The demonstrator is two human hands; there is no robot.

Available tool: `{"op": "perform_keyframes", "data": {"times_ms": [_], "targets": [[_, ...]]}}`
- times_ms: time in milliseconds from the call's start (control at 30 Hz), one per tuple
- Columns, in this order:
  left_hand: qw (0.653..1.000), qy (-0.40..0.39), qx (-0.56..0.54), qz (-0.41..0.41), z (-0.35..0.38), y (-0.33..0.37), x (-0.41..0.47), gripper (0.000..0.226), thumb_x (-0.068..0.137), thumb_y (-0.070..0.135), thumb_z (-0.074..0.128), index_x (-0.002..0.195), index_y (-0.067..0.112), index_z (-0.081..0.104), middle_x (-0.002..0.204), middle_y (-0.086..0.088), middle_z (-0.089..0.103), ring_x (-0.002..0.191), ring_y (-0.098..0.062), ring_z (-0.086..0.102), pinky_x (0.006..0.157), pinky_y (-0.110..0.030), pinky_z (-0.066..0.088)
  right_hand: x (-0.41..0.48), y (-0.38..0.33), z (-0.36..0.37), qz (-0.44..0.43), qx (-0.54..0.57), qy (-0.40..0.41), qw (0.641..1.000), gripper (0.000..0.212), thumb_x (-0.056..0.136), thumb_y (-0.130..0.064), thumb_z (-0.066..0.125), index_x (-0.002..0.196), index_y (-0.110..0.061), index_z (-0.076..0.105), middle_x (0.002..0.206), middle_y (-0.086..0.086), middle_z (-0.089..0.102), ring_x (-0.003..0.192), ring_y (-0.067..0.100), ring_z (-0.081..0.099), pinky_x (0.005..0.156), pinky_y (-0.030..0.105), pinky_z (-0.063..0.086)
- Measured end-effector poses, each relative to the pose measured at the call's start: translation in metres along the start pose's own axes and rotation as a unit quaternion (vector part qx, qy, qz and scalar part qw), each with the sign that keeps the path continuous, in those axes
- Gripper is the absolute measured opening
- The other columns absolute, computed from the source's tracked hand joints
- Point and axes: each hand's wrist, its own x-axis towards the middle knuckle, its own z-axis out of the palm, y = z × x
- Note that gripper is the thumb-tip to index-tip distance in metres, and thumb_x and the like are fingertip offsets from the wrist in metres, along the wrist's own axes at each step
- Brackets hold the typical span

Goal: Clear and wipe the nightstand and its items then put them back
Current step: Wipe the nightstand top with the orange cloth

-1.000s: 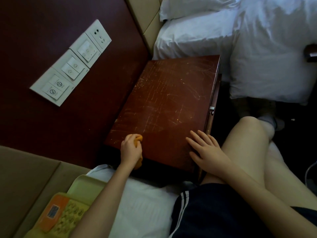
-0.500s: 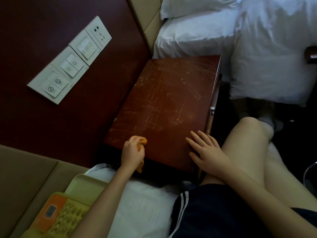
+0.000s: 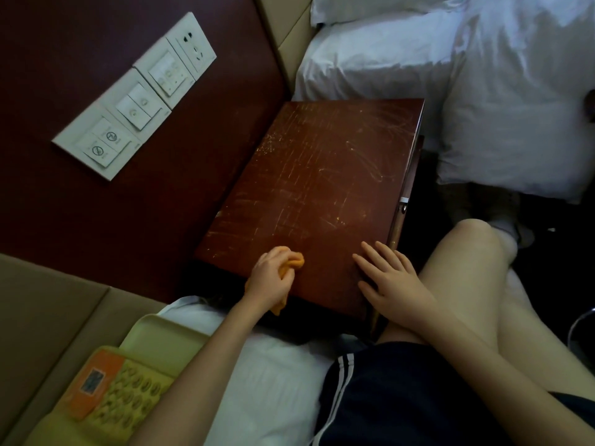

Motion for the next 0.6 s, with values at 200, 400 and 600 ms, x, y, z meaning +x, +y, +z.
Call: {"op": "perform_keyframes", "data": {"times_ms": [200, 400, 600], "targets": [[0.988, 0.117, 0.01, -0.103, -0.008, -0.004, 0.004, 0.022, 0.087, 0.008, 0.051, 0.099, 0.02, 0.064, 0.113, 0.005, 0.057, 0.102, -0.019, 0.053, 0.083, -0.03, 0.046, 0.0, -0.003, -0.001, 0.003, 0.001, -0.006, 1.0, 0.053, 0.096, -0.038, 0.04, 0.146, -0.029, 0.024, 0.156, -0.005, 0.01, 0.144, 0.017, -0.001, 0.113, 0.034, -0.004], [0.978, 0.161, 0.043, -0.122, 0.023, 0.038, 0.019, 0.028, 0.085, 0.007, 0.048, 0.104, 0.02, 0.063, 0.117, 0.002, 0.056, 0.098, -0.022, 0.049, 0.078, -0.025, 0.036, -0.001, -0.004, -0.005, 0.006, -0.006, -0.007, 1.0, 0.053, 0.097, -0.038, 0.037, 0.147, -0.029, 0.022, 0.157, -0.006, 0.008, 0.144, 0.016, -0.002, 0.11, 0.03, -0.008], [0.996, 0.068, 0.029, -0.045, 0.02, 0.024, 0.001, 0.022, 0.086, 0.013, 0.05, 0.099, 0.027, 0.061, 0.113, 0.012, 0.054, 0.094, -0.009, 0.043, 0.078, -0.023, 0.035, -0.001, -0.005, -0.007, 0.007, -0.002, -0.008, 1.0, 0.052, 0.097, -0.037, 0.037, 0.147, -0.027, 0.023, 0.157, -0.005, 0.008, 0.144, 0.016, -0.002, 0.111, 0.03, -0.007]]}}
